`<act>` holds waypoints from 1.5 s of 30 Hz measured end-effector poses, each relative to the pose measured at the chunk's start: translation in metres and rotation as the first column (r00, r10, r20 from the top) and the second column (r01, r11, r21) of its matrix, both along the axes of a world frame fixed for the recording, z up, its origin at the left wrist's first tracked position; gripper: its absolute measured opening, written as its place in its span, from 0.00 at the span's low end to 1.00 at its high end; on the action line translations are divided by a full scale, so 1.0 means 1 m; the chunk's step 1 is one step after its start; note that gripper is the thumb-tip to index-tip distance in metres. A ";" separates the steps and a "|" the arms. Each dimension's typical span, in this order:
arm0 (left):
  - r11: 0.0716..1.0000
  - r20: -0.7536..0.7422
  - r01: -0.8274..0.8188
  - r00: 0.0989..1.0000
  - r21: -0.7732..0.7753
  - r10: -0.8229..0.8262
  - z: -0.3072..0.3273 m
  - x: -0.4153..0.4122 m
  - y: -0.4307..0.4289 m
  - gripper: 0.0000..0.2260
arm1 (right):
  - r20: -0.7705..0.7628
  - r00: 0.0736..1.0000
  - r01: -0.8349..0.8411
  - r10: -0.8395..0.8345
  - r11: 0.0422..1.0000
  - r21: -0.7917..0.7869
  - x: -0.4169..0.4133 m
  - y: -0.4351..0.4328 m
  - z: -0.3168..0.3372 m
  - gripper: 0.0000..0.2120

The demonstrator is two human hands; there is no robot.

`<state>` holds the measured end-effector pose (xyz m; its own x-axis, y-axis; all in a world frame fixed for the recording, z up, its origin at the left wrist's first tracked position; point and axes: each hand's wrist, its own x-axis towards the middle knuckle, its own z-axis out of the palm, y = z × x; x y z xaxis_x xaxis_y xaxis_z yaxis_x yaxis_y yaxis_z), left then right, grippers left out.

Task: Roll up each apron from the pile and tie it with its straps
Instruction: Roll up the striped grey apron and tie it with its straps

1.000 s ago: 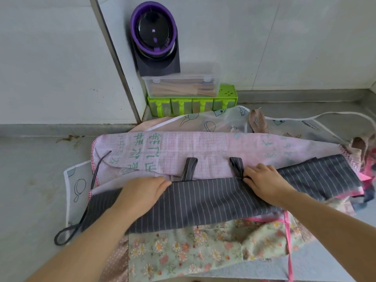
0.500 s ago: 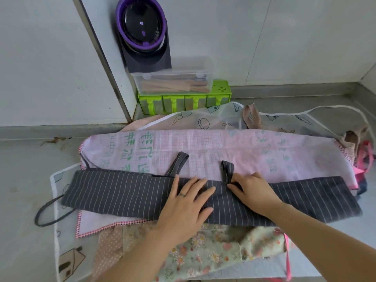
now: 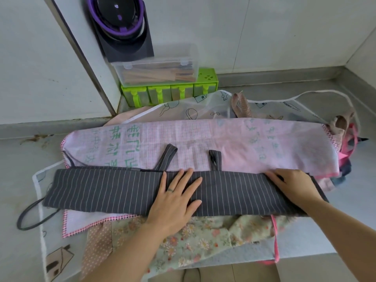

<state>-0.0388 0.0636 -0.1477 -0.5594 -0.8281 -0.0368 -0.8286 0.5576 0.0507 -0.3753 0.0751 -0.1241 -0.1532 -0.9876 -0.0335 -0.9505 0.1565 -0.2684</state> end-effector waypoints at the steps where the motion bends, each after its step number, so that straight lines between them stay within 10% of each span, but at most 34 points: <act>1: 1.000 0.003 0.001 1.000 0.006 -0.001 0.000 0.000 0.000 0.24 | -0.031 1.000 -0.010 0.008 0.996 -0.084 -0.003 0.001 -0.006 0.20; 9: 1.000 -0.010 0.010 1.000 0.029 -0.010 -0.002 0.000 -0.001 0.26 | -0.105 0.993 0.019 -0.061 0.933 -0.359 0.014 0.002 -0.006 0.16; 12: 0.998 0.008 -0.003 1.000 0.061 0.003 0.003 -0.002 0.000 0.26 | 0.018 0.958 -0.246 0.287 0.848 -0.470 0.082 0.012 0.020 0.11; 16: 0.993 -0.054 0.039 0.998 0.110 -0.033 0.006 0.003 -0.002 0.29 | 0.059 0.748 -0.633 0.662 0.737 -0.236 0.148 0.037 0.007 0.17; 20: 0.973 -0.034 0.223 0.975 0.062 -0.221 0.014 0.031 -0.002 0.26 | 0.143 0.826 -0.521 0.545 0.836 -0.173 0.146 0.037 -0.008 0.23; 28: 0.989 -0.061 0.114 0.992 0.093 -0.109 0.018 0.092 0.001 0.32 | -0.207 0.870 -0.471 0.448 0.879 -0.078 0.173 0.036 -0.004 0.33; 39: 0.992 -0.092 0.112 0.990 0.060 -0.106 0.037 0.065 0.003 0.27 | -0.406 0.822 -0.532 0.400 0.794 -0.295 0.156 0.034 0.004 0.23; 45: 0.994 -0.018 0.075 0.997 -0.078 -0.077 0.022 0.076 0.019 0.41 | -0.404 0.799 -0.484 0.446 0.875 0.007 0.136 0.032 0.012 0.35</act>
